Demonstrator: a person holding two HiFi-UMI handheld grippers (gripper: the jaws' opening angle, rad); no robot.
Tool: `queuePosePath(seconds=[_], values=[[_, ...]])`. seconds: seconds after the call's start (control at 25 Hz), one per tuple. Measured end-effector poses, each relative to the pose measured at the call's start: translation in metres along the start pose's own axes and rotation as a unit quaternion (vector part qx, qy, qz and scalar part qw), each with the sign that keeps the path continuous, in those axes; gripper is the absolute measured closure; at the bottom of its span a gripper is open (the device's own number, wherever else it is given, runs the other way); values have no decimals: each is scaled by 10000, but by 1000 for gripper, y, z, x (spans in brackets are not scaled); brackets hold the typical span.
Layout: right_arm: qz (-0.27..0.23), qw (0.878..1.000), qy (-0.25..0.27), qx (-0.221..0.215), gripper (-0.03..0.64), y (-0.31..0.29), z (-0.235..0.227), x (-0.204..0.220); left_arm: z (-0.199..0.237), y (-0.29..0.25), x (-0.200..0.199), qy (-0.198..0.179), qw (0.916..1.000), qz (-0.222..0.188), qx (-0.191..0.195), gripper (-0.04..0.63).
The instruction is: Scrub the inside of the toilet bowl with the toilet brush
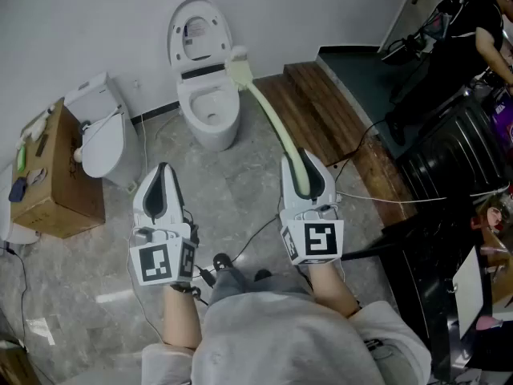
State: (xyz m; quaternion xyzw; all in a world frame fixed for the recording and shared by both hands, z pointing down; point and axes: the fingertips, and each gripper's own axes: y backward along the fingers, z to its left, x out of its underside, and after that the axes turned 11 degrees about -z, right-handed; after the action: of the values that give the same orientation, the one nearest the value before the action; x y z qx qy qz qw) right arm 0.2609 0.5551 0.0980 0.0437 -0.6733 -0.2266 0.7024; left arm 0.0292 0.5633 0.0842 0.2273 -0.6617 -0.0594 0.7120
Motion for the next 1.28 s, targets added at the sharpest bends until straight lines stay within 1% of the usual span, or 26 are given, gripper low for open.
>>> queuePosePath(seconds=[0.24,0.48,0.84,1.0,1.16,1.28], values=[[-8,10000,22,-19,512,-3,7,1,7,-1,2,-7,10000,-1,3,591],[9,10000,26,10,512,-20,17,10,22,-13,6,-6,10000,-22,58,591],[-33,9999,-47,128,511,-68,39,26,68,-46,15,-44,9998,-101,154,591],[-93,9997,-88,203,511,-91,54,33,92,-64,17,91,9996,-169,198,591],[-131,9994,-135,288,511,-107,64,39,111,-75,27,-5,9994,-127,337,591],[-124,9992,-112,360,511,-116,71,44,122,-81,31,108,9992,-129,374,591]])
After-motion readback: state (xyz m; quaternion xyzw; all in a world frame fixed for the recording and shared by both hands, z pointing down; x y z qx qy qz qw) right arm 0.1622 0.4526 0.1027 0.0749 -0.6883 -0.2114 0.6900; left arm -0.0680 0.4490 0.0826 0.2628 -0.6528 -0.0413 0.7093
